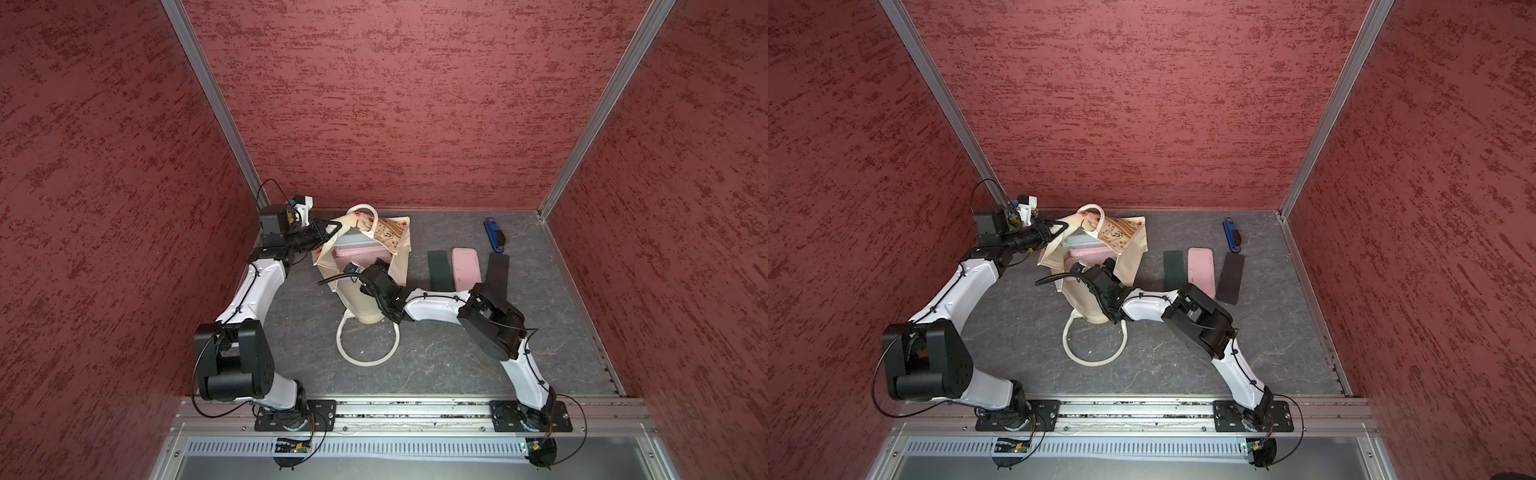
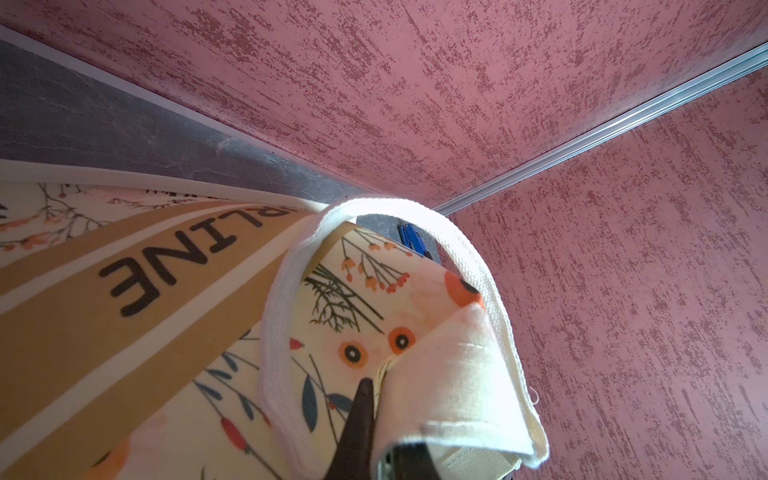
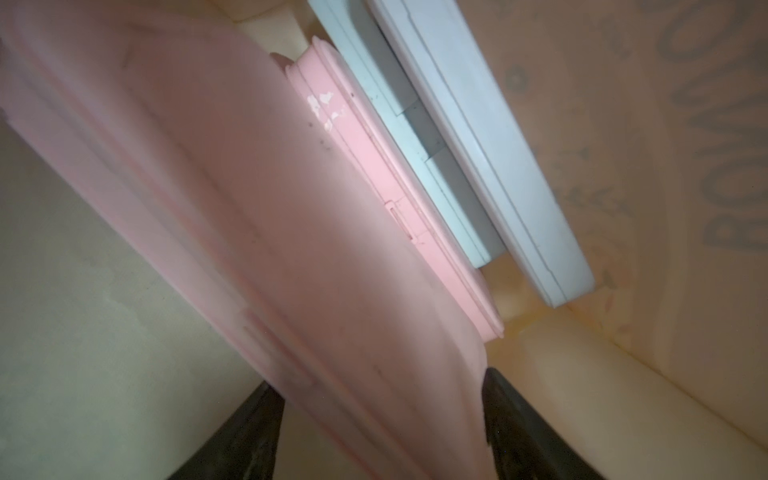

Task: Take out the pencil case from the canvas bag
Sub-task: Pick up the pencil case from the canvas bag.

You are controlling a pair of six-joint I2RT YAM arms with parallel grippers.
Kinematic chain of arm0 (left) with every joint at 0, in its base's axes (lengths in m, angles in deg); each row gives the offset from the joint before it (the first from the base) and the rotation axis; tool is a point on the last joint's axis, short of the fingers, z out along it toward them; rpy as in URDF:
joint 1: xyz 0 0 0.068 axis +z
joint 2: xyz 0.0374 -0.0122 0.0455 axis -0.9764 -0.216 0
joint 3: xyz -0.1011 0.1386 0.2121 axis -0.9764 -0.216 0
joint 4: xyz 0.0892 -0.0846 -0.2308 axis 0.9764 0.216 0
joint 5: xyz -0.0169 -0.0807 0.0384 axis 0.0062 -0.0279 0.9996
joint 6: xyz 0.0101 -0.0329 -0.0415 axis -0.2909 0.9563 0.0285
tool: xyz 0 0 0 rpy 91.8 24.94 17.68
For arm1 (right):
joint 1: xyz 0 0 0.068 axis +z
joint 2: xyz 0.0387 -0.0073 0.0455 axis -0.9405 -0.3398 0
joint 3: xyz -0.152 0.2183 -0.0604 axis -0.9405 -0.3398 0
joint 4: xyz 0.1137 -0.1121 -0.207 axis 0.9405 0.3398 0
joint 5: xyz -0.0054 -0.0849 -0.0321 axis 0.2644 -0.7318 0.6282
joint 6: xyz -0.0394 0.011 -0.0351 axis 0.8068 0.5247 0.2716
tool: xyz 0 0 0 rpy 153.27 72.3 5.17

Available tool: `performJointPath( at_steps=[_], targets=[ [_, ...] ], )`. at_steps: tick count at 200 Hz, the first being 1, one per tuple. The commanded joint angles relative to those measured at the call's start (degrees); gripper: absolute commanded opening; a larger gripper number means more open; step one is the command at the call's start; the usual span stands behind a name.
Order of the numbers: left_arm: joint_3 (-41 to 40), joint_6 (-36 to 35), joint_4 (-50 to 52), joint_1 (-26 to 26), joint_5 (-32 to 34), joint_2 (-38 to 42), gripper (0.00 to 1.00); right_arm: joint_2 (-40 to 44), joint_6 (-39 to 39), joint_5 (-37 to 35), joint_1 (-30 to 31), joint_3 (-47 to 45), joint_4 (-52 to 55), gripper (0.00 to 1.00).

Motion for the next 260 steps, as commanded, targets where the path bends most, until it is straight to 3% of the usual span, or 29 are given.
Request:
performJointPath(
  at_steps=[1,200,232,260],
  targets=[
    [-0.01,1.08,0.61,0.04,0.03,-0.61,0.03,3.37,-0.82,0.06,-0.41,-0.52,-4.59,0.74],
    [-0.01,1.49,0.30,-0.05,-0.46,-0.77,0.03,-8.88,1.36,9.02,-2.80,13.33,7.01,0.75],
    [0.00,1.71,0.27,0.04,-0.50,-0.80,0.03,-8.52,1.50,8.64,-2.89,13.33,6.30,0.68],
    [0.08,1.73,0.32,0.04,-0.49,-0.79,0.03,-6.67,1.49,9.31,-2.80,11.79,5.26,0.55]
  ],
)
